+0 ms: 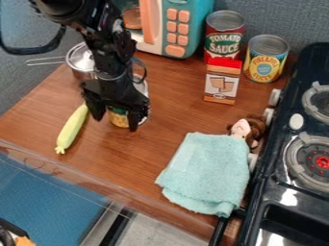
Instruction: Move tin can closer to the microwave
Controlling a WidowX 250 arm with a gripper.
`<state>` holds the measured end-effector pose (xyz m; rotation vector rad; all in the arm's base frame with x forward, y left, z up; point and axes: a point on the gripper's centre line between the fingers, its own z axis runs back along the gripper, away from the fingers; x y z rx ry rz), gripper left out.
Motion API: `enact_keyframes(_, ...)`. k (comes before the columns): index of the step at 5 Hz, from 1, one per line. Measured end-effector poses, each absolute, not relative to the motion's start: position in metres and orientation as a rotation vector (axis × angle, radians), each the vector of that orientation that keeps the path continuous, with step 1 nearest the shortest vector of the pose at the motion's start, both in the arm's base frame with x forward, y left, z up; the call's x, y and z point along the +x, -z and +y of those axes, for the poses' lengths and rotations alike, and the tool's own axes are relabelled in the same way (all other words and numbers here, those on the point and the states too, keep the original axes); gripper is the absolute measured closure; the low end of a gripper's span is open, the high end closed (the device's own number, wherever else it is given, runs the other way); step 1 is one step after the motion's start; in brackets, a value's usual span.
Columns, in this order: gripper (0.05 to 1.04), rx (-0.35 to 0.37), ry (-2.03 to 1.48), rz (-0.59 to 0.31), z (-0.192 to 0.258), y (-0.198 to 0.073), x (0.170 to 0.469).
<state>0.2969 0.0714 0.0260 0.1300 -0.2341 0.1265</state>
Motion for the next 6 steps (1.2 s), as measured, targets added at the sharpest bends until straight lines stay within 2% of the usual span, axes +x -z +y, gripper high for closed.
enact_keyframes(4, 0.083, 0.139, -0.115, -0.230, 0.061, -0.017, 0.324)
enact_keyframes(6, 0.084, 0.142, -0.105, -0.233, 0.048, -0.019, 0.348)
